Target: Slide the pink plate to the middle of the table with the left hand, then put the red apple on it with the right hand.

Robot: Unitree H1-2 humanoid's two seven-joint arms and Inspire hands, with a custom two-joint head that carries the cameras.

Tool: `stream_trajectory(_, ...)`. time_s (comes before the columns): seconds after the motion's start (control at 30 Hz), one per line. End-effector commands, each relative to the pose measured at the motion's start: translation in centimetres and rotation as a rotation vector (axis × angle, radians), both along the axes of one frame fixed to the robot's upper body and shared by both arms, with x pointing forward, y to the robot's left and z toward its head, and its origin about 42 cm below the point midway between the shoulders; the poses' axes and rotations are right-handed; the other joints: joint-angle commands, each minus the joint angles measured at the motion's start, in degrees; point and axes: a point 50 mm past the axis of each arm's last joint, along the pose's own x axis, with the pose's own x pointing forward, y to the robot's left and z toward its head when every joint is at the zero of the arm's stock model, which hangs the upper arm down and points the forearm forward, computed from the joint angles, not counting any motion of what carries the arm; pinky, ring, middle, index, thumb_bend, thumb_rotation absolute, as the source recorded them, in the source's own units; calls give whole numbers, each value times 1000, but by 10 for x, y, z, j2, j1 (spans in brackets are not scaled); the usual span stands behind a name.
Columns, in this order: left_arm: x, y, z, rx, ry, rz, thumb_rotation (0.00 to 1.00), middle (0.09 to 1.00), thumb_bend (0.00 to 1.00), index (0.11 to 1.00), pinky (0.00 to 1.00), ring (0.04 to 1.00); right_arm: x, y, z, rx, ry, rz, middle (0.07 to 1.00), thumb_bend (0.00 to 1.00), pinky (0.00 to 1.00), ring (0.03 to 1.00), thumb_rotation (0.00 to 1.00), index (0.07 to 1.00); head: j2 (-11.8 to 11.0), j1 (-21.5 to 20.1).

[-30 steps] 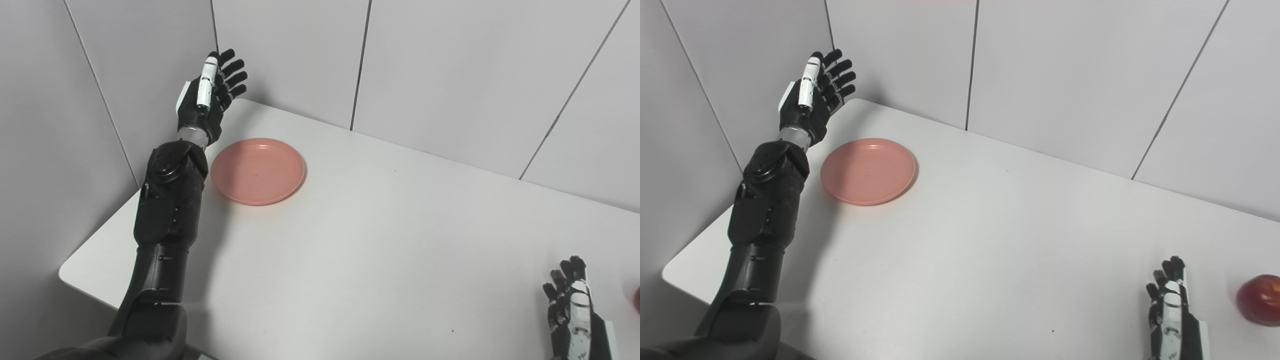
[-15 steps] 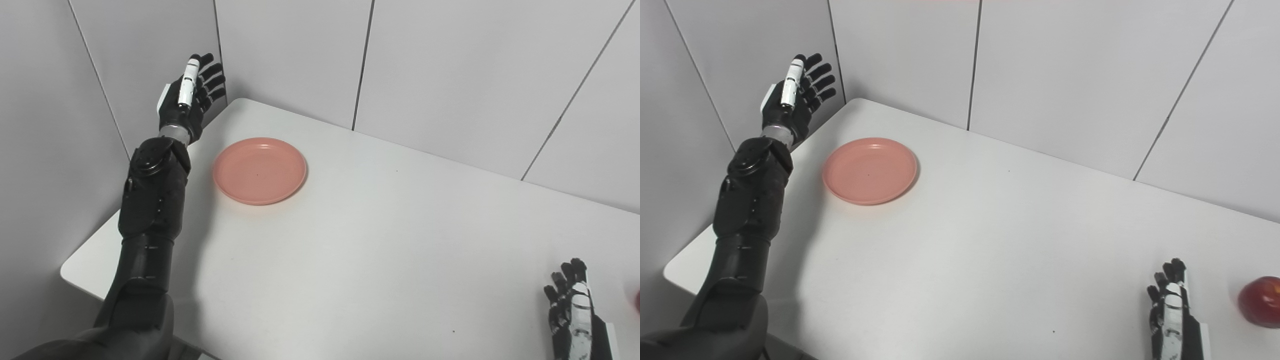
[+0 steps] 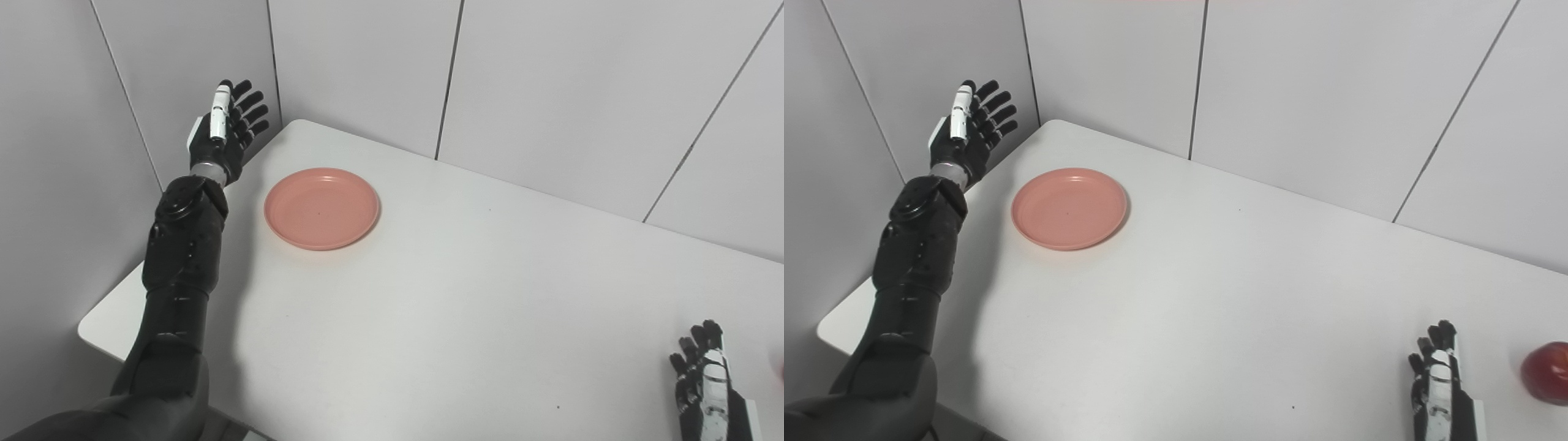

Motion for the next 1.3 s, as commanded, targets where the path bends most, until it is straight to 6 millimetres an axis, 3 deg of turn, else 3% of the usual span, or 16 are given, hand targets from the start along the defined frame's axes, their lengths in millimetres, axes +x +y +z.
stream_trajectory(0.0,6,14,33,57,-99,-2,998,850,290,829,852,850,2,1,11,6,-39,10,1000,79,1000,1000,1000,1000,1,-2)
stream_trajectory(0.2,6,14,18,-22,-71,-13,1000,840,315,821,829,833,1,3,12,1,-31,6,1000,75,1000,1000,1000,1000,2,-1)
stream_trajectory(0.8,13,20,-8,-13,-22,-55,1000,847,325,830,856,851,0,2,13,2,-35,13,1000,66,1000,1000,1000,1000,2,-1)
stream_trajectory(1.27,7,21,-15,9,-3,-71,1000,876,359,850,871,875,-1,2,13,7,-27,11,1000,60,1000,1000,1000,1000,1,2)
